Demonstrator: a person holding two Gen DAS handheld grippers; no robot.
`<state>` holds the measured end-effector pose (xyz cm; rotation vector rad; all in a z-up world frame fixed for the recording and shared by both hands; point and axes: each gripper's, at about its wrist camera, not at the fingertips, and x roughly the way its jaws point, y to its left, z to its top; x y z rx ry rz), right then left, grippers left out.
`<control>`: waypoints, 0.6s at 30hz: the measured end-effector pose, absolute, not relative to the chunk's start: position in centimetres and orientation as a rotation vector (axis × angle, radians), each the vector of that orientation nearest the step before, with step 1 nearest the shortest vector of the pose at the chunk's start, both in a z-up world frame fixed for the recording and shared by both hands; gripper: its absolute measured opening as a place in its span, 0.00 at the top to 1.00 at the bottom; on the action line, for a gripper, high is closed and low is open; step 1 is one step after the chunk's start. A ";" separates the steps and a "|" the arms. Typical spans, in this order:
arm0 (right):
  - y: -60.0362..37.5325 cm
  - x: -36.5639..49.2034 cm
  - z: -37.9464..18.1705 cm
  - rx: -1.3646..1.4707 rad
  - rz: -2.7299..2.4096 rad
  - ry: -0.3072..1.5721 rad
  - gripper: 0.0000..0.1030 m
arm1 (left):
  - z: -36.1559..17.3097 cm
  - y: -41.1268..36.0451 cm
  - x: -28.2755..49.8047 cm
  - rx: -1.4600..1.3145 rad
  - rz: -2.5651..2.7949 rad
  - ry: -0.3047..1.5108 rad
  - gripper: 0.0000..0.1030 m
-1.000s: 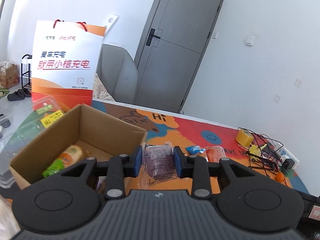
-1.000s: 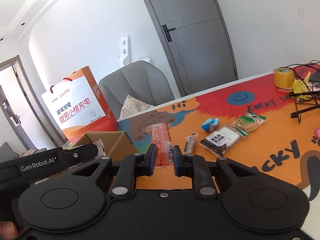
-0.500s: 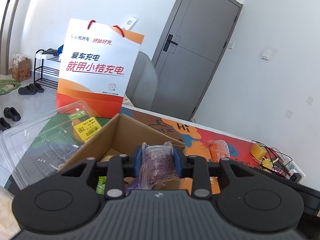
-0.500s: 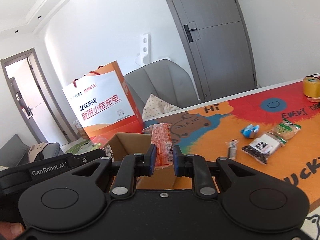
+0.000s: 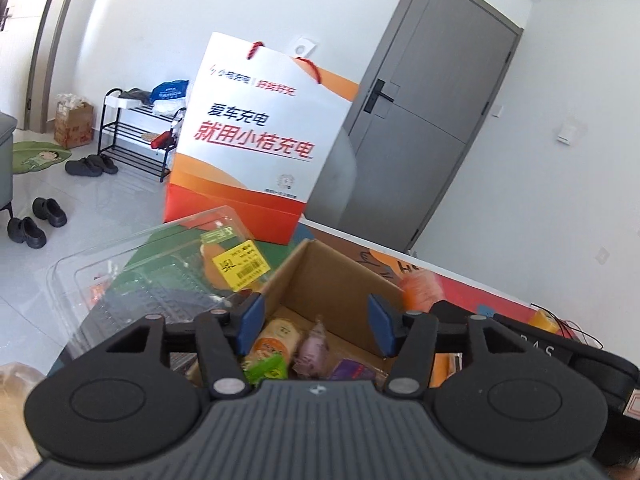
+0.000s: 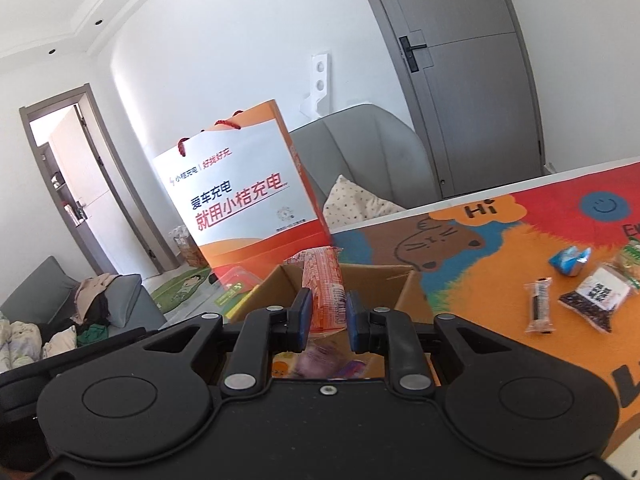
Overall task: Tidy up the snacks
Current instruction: 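Carry both snacks over the cardboard box and open both tools, then move both open tools back over the remaining snacks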
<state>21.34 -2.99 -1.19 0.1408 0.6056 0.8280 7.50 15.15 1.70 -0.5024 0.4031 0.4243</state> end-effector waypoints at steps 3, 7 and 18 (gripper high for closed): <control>-2.9 21.3 -1.5 0.136 0.827 0.610 0.71 | 1.6 15.5 7.4 -0.511 0.429 0.405 0.34; -3.9 21.0 -1.5 0.135 0.801 0.607 0.54 | 1.4 15.1 7.6 -0.501 0.428 0.402 0.22; -8.5 21.2 -1.9 0.159 0.669 0.602 0.11 | 1.1 12.4 8.5 -0.498 0.391 0.395 0.08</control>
